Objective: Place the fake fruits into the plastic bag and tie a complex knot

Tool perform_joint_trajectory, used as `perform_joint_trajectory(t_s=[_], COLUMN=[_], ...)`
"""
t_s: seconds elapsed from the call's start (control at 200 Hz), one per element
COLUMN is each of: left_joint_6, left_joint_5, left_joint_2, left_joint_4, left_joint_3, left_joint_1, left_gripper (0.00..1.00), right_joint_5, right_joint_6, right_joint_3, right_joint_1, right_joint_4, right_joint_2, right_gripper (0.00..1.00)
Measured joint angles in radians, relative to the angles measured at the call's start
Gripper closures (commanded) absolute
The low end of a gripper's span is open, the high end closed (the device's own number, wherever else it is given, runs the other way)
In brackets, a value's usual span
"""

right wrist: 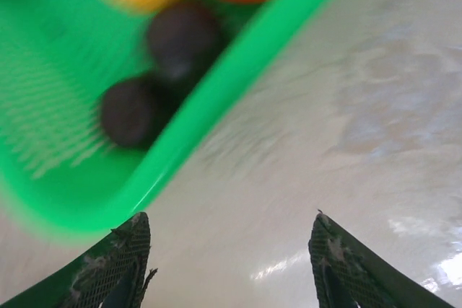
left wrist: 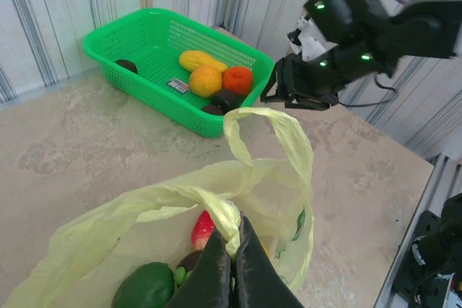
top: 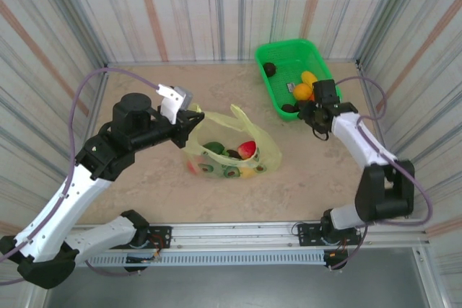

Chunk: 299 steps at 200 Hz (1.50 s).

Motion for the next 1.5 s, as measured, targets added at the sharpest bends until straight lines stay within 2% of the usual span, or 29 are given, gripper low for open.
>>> perform_joint_trajectory(t_s=[0.095, 0.205, 0.301, 0.386, 0.486, 0.601, 0.796, 0.937, 1.207, 1.498], left_joint_6=[0.0, 0.0, 0.001, 0.01, 0.027, 0.05, 0.122, 0.175, 0.208, 0.207], left_joint_5=[0.0, 0.003, 0.024, 0.048, 0.081, 0.12, 0.163, 0.146, 0.121, 0.121], left_joint_2=[0.0, -0.006, -0.023, -0.049, -0.096, -0.13, -0.136, -0.139, -0.137, -0.126], left_joint_4=[0.0, 0.01, 0.027, 0.055, 0.12, 0.196, 0.322, 0.377, 0.422, 0.434], left_joint_3=[0.0, -0.016, -0.051, -0.084, -0.129, -0.168, -0.269, -0.344, -0.35, -0.35], left_joint_1=[0.0, 0.0, 0.001, 0.002, 0.003, 0.003, -0.001, -0.013, -0.013, -0.013], left_gripper=[1.0, 1.0, 1.0, 1.0, 0.96, 0.97, 1.0, 1.0, 1.0, 1.0], right_joint_5=[-0.071, -0.163, -0.267, -0.343, -0.41, -0.458, -0.483, -0.503, -0.456, -0.409], right_joint_6=[-0.126, -0.237, -0.327, -0.401, -0.464, -0.472, -0.427, -0.366, -0.301, -0.294], right_joint_3=[-0.077, -0.09, -0.093, -0.094, -0.063, 0.04, 0.269, 0.348, 0.346, 0.346], right_joint_1=[0.096, 0.153, 0.189, 0.26, 0.353, 0.41, 0.513, 0.571, 0.68, 0.717], right_joint_4=[0.042, 0.114, 0.191, 0.24, 0.256, 0.268, 0.248, 0.215, 0.174, 0.171], right_joint_2=[-0.227, -0.437, -0.538, -0.564, -0.527, -0.416, -0.2, -0.108, -0.081, -0.069], right_gripper=[0.43, 0.45, 0.43, 0.41, 0.41, 0.43, 0.46, 0.46, 0.44, 0.48])
